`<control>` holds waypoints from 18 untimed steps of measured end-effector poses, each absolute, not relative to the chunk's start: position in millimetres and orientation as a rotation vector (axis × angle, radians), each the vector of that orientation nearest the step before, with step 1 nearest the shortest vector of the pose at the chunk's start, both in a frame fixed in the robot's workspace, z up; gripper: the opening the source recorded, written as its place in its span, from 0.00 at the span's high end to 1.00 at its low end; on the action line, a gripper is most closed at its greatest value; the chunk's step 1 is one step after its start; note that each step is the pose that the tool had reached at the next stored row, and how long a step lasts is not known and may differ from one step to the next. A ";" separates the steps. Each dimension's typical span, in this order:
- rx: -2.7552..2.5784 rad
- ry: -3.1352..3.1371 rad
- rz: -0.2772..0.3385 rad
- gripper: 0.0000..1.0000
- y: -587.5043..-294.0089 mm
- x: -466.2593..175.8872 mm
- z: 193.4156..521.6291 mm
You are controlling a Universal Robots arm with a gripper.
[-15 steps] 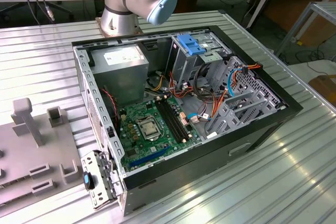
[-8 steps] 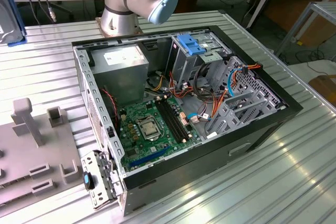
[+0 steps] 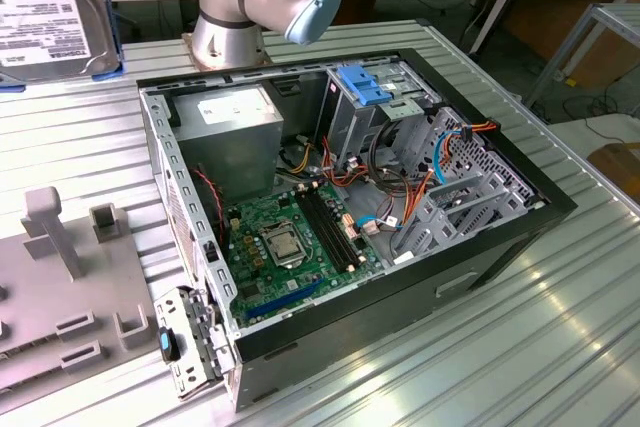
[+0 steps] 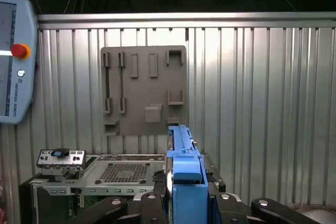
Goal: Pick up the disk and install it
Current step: 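Pick up the disk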
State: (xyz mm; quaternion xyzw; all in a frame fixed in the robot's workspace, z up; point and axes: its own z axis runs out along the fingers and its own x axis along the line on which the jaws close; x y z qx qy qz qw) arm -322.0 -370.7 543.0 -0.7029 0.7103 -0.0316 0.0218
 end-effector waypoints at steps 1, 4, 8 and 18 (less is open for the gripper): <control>-2.178 2.201 -0.098 0.63 -370.8 -315.3 542.9; -2.178 2.201 -0.098 0.63 -370.8 -296.3 542.6; -2.178 2.202 -0.099 0.63 -370.8 -276.9 542.2; -2.179 2.203 -0.102 0.63 -389.9 -247.4 540.5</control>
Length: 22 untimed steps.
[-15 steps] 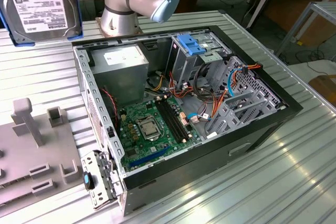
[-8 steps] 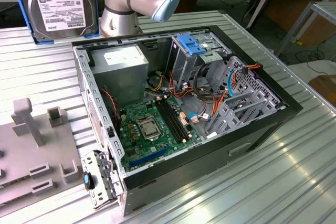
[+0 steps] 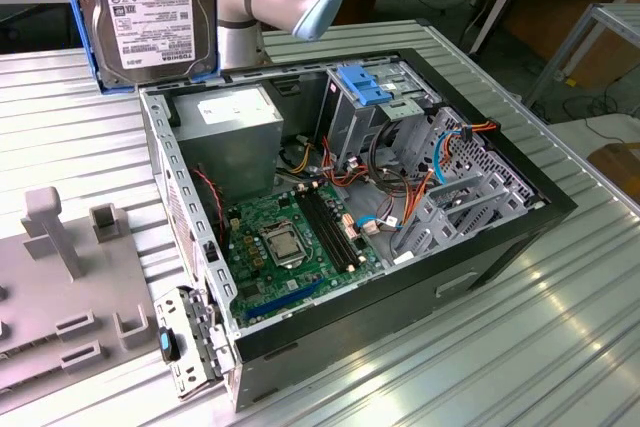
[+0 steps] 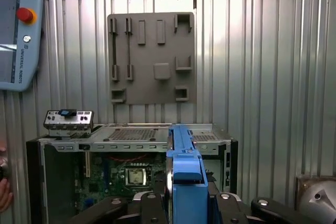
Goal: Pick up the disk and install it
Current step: 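Pick up the disk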
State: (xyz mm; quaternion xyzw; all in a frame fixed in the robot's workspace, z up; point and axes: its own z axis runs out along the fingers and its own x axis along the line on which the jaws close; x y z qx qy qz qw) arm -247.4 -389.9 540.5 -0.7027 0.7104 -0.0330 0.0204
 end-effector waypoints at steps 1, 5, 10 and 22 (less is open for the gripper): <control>-2.180 2.203 -0.102 0.63 -390.3 -245.1 540.2; -2.179 2.204 -0.102 0.63 -390.6 -228.0 539.0; -2.179 2.204 -0.103 0.63 -392.7 -206.5 537.3; -2.179 2.205 -0.102 0.63 -408.7 -164.2 533.6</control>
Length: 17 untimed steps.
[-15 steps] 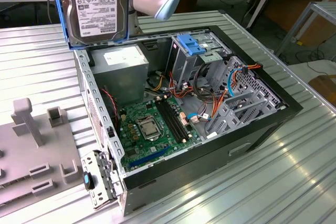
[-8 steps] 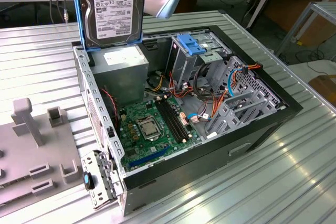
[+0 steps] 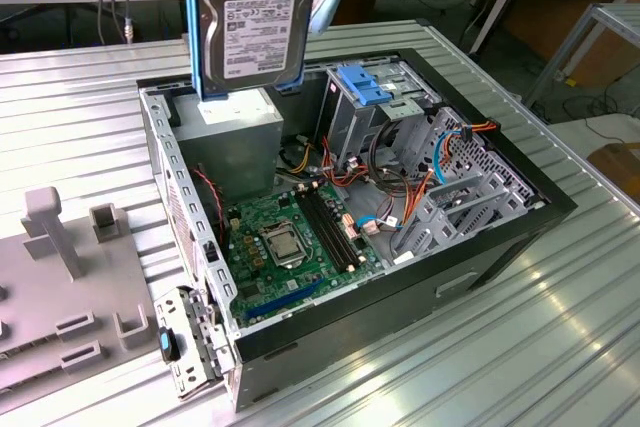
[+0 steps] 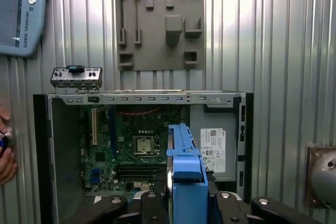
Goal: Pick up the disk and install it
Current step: 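Pick up the disk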
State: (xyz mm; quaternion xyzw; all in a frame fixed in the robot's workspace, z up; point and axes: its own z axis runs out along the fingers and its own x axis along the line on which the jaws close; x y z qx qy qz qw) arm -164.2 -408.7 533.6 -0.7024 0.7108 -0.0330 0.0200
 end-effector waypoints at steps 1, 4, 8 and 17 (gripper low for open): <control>-2.179 2.205 -0.102 0.63 -409.3 -157.2 533.0; -2.179 2.205 -0.102 0.63 -415.7 -150.4 532.1; -2.179 2.205 -0.102 0.63 -431.8 -146.3 530.7; -2.180 2.206 -0.101 0.63 -454.3 -114.0 528.1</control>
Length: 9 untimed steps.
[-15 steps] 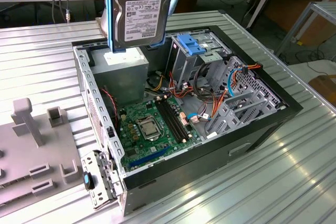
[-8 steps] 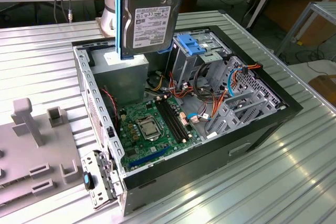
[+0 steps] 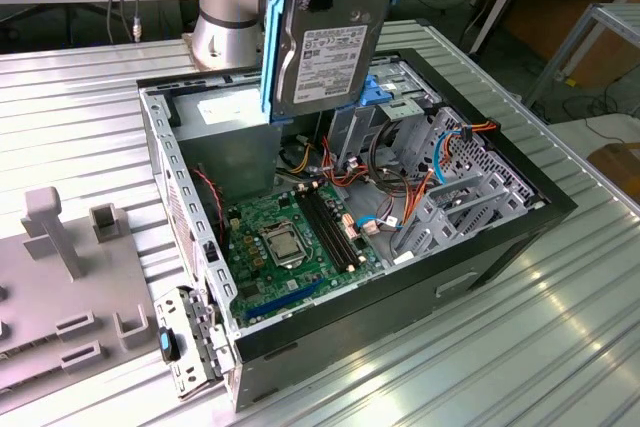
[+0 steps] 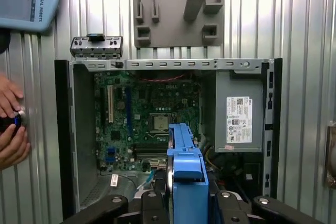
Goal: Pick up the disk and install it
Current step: 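Pick up the disk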
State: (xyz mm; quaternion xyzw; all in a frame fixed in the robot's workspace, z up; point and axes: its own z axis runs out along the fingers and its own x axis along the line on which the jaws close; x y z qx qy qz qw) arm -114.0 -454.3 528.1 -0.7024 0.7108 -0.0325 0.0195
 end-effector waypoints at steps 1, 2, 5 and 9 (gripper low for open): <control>-2.179 2.206 -0.101 0.63 -458.5 -113.6 527.9; -2.180 2.206 -0.101 0.63 -461.1 -113.3 527.8; -2.181 2.207 -0.098 0.63 -472.7 -109.9 527.1; -2.182 2.208 -0.096 0.63 -474.4 -108.8 527.1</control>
